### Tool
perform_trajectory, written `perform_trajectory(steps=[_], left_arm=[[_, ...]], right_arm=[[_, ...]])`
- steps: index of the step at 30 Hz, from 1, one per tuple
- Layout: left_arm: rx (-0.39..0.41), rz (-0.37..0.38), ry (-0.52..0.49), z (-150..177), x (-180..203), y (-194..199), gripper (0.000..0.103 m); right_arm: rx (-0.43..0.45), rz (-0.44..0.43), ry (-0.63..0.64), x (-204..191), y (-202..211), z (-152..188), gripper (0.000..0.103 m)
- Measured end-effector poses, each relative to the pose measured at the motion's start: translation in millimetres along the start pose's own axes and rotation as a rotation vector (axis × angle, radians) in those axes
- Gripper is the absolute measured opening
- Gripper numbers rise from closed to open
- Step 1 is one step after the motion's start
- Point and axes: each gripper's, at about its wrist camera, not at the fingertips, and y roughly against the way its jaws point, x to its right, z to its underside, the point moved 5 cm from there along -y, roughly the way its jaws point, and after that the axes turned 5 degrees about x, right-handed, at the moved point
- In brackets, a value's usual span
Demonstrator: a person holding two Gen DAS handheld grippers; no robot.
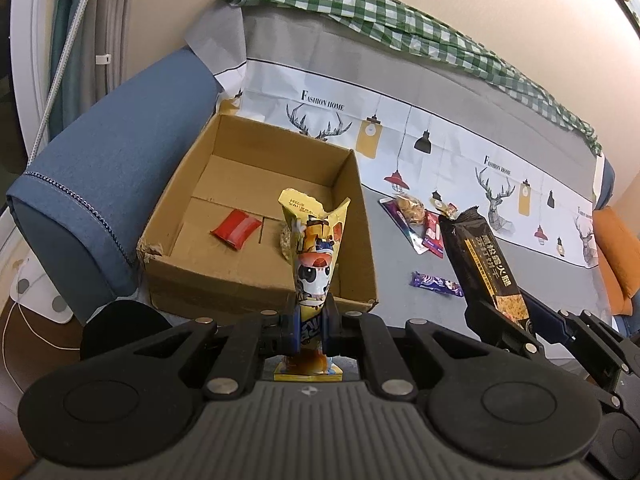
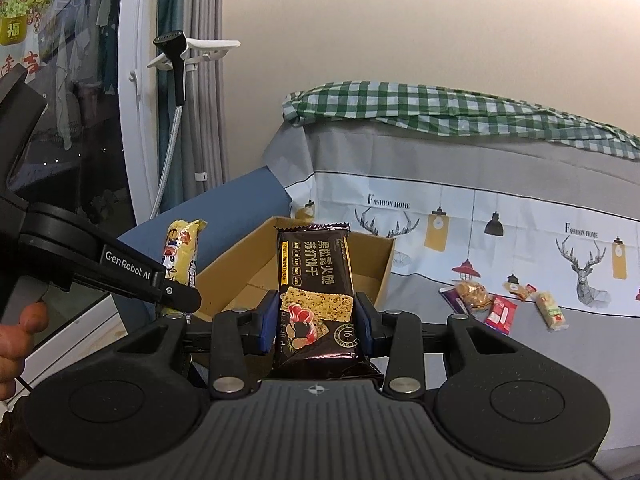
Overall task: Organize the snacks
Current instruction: 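Carry the chocolate bar and yellow wafer stick over the box with both tools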
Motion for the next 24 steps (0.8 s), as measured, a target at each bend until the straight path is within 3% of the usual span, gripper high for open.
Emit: perform_trajectory(steps=[11,24], left_arm=[[-0.021,-0.024,0.021,-26,-23,-28,0.010],[-0.037,-0.073,-0.060,-72,-40,-94,0.010]], right_arm=[[-0.034,0.001,-0.008,6,-32,-5,0.041],[-0.087,-0.030,-0.006,3,-104,-11,0.041]])
